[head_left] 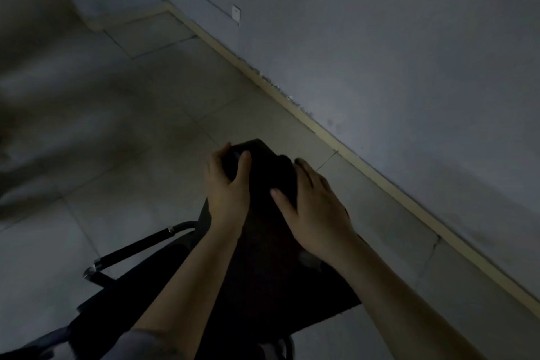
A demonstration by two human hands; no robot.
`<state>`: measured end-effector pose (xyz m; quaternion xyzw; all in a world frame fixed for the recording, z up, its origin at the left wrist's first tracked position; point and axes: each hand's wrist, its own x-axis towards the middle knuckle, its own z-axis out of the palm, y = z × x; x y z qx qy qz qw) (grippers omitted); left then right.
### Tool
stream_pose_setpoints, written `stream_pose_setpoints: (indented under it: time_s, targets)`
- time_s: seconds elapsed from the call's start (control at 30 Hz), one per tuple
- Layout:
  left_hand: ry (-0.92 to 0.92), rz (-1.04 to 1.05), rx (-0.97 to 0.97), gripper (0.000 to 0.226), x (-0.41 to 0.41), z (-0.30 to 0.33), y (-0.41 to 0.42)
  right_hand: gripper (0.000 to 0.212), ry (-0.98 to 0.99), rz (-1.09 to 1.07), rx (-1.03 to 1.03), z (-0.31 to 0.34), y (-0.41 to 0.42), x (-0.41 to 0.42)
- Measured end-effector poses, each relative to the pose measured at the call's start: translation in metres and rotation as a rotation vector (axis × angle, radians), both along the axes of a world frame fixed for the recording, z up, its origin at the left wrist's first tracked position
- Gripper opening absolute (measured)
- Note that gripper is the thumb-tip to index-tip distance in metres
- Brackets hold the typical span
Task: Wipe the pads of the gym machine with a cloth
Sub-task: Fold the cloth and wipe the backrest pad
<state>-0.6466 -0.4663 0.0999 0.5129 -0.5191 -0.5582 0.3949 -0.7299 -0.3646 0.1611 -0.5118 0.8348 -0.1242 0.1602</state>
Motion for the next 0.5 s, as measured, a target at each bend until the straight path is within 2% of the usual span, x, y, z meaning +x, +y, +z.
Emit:
stream_pose_setpoints:
  time_s: [0.13,0.23,0.33,0.5]
  targets:
    - [0.046,-0.037,0.073,0.030,0.008,0.009,0.000,0.059,-0.020,0.004,-0.032,-0.004,-0.067,0.004]
    - [0.119,-0.009,0.126,0.035,0.025,0.014,0.008,0.060,-0.027,0.052,-0.038,-0.006,-0.082,0.007]
    - [0.072,0.077,0.150,0.036,0.044,0.004,0.029,0.065,0.042,0.121,0.012,-0.005,-0.048,0.007]
    - [0.079,0.106,0.222,0.026,0.070,-0.023,0.063,0.074,0.423,0.189,-0.042,-0.006,0.068,0.016]
